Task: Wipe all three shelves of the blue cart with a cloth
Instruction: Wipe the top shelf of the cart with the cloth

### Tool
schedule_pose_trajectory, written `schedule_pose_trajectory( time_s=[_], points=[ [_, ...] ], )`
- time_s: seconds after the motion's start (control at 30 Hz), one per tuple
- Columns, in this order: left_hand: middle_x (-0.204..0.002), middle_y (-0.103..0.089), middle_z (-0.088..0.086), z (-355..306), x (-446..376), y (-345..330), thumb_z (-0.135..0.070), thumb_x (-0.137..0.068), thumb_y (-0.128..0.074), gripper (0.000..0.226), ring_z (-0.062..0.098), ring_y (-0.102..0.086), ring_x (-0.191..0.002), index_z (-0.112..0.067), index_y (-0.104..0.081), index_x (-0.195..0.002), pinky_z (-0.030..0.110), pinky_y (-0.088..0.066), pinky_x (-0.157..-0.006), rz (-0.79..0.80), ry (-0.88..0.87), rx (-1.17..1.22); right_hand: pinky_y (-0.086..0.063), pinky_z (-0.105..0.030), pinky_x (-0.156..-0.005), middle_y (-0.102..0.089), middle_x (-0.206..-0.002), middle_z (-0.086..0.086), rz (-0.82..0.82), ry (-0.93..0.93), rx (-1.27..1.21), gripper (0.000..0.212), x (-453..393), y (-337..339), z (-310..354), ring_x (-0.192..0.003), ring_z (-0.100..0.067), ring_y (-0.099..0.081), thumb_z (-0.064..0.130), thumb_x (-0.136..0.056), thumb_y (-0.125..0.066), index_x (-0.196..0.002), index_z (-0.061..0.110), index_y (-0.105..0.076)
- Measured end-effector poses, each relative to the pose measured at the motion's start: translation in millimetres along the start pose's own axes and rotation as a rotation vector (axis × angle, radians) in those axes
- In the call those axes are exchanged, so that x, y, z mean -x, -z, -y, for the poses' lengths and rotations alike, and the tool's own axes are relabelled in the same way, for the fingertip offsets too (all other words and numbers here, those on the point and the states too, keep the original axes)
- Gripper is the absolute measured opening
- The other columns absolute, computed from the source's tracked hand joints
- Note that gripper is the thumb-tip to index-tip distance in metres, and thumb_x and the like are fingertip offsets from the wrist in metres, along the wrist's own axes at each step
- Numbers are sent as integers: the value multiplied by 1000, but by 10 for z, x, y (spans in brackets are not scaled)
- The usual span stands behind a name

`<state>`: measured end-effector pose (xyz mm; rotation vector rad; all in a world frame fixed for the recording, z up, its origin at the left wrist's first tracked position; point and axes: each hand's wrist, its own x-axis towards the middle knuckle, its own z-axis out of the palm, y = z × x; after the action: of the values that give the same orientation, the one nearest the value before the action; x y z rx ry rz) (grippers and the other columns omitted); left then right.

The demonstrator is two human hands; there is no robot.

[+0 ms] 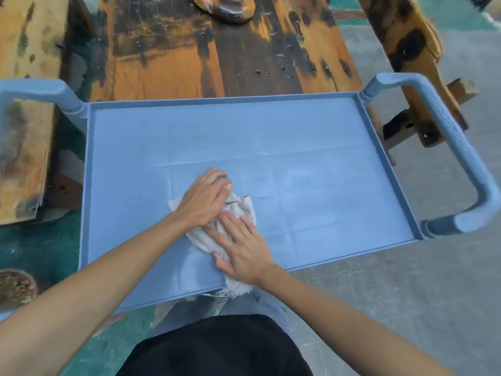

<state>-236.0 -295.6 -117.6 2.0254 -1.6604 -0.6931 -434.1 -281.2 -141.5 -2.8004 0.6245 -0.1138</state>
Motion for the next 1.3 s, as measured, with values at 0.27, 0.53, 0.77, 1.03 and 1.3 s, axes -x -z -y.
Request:
schedule_pose_trajectory(
  time_s=[0.27,0.53,0.77,1.03,1.3],
  points=[
    [-152,-44,-4,-594,-341,-472,-35,-103,-45,42,18,-19,-152,-17,-52,-141,34,-23,-121,95,-204,21,-24,-45,-124,-33,-165,-4,90,29,102,57,629,436,-1155,-154,-22,-28,49,-98,-53,-152,34,-47],
    [-153,-42,-14,-1133,-809,-875,-35,-86,-62,63,17,-18,-153,-32,-44,-147,43,-23,-121,232,-286,-81,-36,-43,-111,-37,-164,5,158,-104,226,63,1389,1041,-2357,-146,-29,-42,63,-99,-49,-155,33,-42],
    [-128,-58,-10,-1478,-1252,-1168,-37,-77,-69,41,24,-31,-146,-25,-66,-116,41,-30,-116,124,-340,-77,-43,-31,-49,-56,-96,-7,-43,-514,205,53,1510,1399,-2827,-72,-26,-57,9,-87,-75,-134,32,-66],
    [-129,-55,-4,-1418,-1490,-1167,-47,-73,-70,37,26,-34,-140,-29,-66,-104,40,-27,-109,44,-236,-103,-47,-45,-102,-34,-159,-9,-228,-953,-307,63,601,1161,-2822,-139,-30,-43,8,-96,-51,-157,14,-36],
    [-113,-61,-11,-1186,-1411,-921,-46,-71,-69,26,20,-48,-128,-30,-67,-91,43,-29,-97,-183,16,-192,-2,-44,-128,-7,-170,-18,-357,-924,-404,70,-695,842,-2674,-159,-30,3,36,-105,-49,-161,7,-21]
  ],
)
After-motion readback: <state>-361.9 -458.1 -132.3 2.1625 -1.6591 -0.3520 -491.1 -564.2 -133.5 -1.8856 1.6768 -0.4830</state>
